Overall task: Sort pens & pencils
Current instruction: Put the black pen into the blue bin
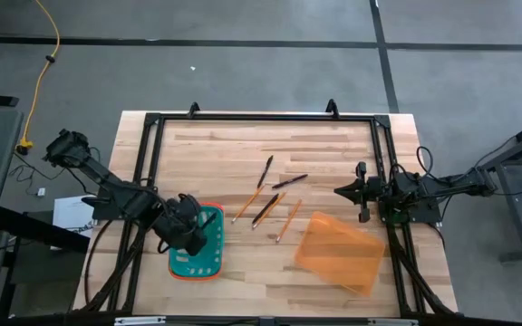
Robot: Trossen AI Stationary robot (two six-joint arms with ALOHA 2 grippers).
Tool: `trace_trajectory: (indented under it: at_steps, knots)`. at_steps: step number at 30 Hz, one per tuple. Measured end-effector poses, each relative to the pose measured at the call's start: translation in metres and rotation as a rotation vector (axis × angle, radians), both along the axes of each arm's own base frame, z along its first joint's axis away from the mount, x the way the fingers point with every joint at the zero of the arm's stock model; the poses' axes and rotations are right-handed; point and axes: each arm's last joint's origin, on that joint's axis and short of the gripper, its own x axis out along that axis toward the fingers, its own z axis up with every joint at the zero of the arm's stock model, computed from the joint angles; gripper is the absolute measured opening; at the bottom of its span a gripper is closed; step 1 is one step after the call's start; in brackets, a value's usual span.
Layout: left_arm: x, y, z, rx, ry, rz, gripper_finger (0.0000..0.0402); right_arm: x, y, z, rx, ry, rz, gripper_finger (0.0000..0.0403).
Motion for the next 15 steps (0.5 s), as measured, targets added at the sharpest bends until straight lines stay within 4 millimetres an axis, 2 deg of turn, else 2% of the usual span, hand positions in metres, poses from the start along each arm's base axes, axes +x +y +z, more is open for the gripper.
trace_trajectory:
  at_steps: [6, 15]
  knots:
    - [-0.0063, 0.0034, -0.0027, 0.178, 0.108, -0.344, 0.0021, 0.0000, 0.0000, 0.0000, 0.000, 0.000, 0.000, 0.0000]
    - [-0.0031, -0.0045, -0.0042, 0.376, 0.145, -0.970, 0.0021, 0.0000, 0.0000, 0.0000, 0.000, 0.000, -0.001, 0.0000]
